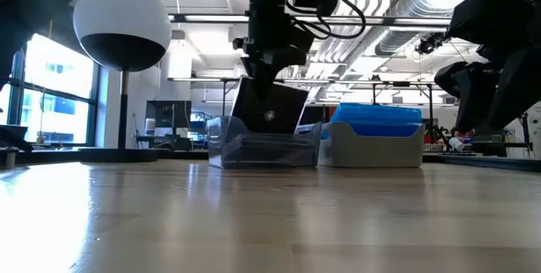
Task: Pick & place jewel cases by type
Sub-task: Put the black CD case into the black bin, then return to Home Position
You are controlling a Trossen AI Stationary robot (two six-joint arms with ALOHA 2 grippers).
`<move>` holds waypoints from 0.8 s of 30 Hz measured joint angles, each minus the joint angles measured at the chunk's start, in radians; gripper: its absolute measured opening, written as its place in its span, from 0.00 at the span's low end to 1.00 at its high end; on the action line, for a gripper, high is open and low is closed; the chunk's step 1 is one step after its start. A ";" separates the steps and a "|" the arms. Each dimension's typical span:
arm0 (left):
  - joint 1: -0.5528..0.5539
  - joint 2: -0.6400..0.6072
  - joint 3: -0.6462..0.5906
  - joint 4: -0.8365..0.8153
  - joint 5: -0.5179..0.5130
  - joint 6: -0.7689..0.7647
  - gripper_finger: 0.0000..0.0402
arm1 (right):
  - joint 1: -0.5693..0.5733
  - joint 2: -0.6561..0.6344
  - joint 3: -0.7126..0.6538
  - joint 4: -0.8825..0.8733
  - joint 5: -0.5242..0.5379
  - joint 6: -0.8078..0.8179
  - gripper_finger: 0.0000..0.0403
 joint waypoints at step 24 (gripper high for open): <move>-0.066 -0.035 0.213 0.049 0.201 0.064 0.39 | -0.010 -0.004 0.000 0.000 0.048 0.022 0.47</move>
